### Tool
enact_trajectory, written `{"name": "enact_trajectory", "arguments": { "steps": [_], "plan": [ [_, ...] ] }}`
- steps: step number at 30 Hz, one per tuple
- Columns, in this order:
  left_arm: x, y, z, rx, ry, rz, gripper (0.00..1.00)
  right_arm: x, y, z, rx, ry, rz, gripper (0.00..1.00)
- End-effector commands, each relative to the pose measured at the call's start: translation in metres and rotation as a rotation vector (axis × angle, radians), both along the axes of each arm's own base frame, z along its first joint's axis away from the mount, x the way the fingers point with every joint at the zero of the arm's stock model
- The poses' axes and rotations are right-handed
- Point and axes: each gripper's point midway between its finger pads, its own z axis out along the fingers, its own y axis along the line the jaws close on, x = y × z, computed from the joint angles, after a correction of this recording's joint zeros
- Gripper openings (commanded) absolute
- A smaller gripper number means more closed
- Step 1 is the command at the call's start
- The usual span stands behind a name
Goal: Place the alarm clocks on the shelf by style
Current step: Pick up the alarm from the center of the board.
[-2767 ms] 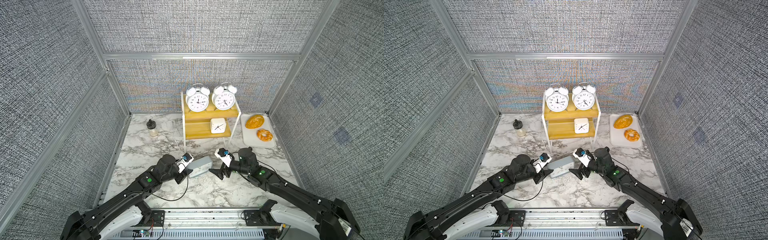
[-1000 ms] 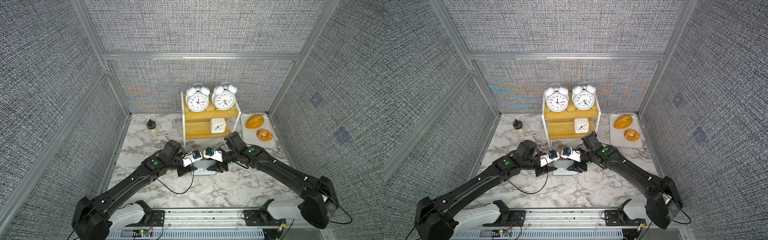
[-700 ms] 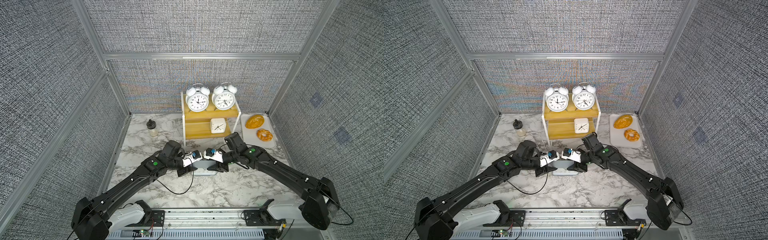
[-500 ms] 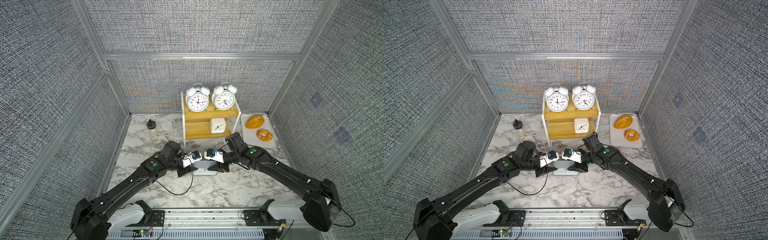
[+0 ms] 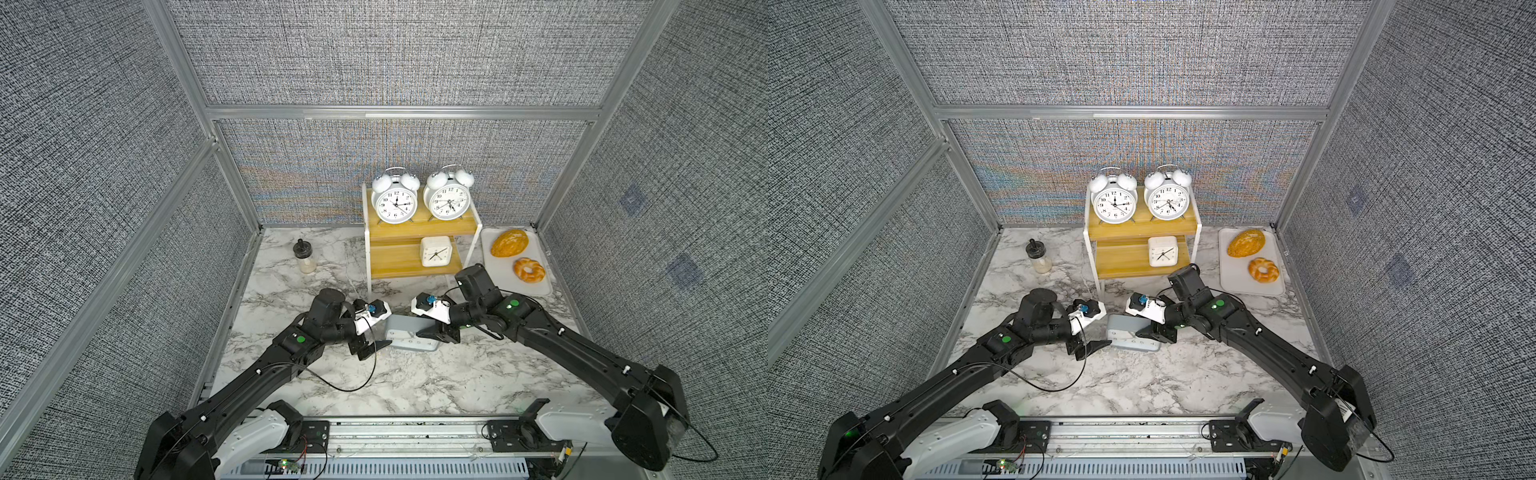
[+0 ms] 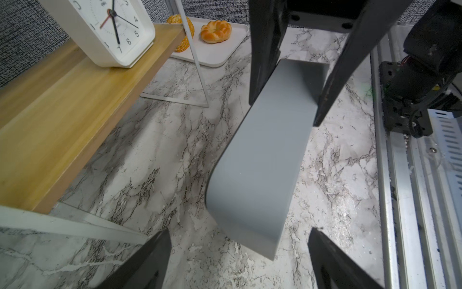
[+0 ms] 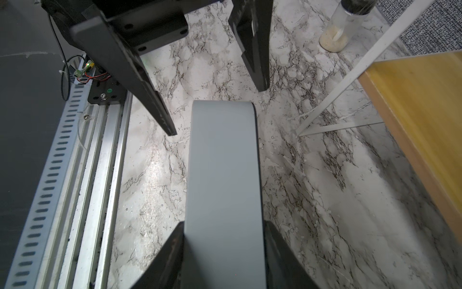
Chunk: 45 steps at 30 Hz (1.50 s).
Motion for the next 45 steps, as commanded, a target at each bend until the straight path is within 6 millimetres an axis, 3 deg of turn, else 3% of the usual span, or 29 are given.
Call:
{"name": "enact_trajectory", "arguments": {
  "steps": [1,17,25,26,28,40,45],
  "plan": [
    [0.003,-0.008,0.014,-0.093,-0.017,-0.039,0.92,0.0,0.004,0.012,0.036,-0.014,0.007,0.45],
    [-0.016,-0.021,0.014,-0.182,0.08,-0.23,0.87,-0.007,0.005,0.026,0.074,-0.04,0.041,0.44],
    [-0.019,-0.021,0.012,-0.165,0.108,-0.249,0.7,-0.007,0.004,0.026,0.071,-0.045,0.035,0.44],
    [-0.019,-0.02,0.013,-0.165,0.105,-0.248,0.64,-0.007,0.004,0.025,0.069,-0.046,0.036,0.44],
    [-0.018,-0.02,0.013,-0.161,0.102,-0.239,0.44,-0.007,0.003,0.025,0.065,-0.046,0.034,0.44],
    [-0.025,-0.017,0.017,-0.158,0.085,-0.261,0.43,-0.005,0.002,0.022,0.053,-0.042,0.026,0.44],
    [-0.026,-0.019,0.018,-0.168,0.111,-0.272,0.38,-0.004,0.003,0.022,0.056,-0.041,0.024,0.44]
  ]
}}
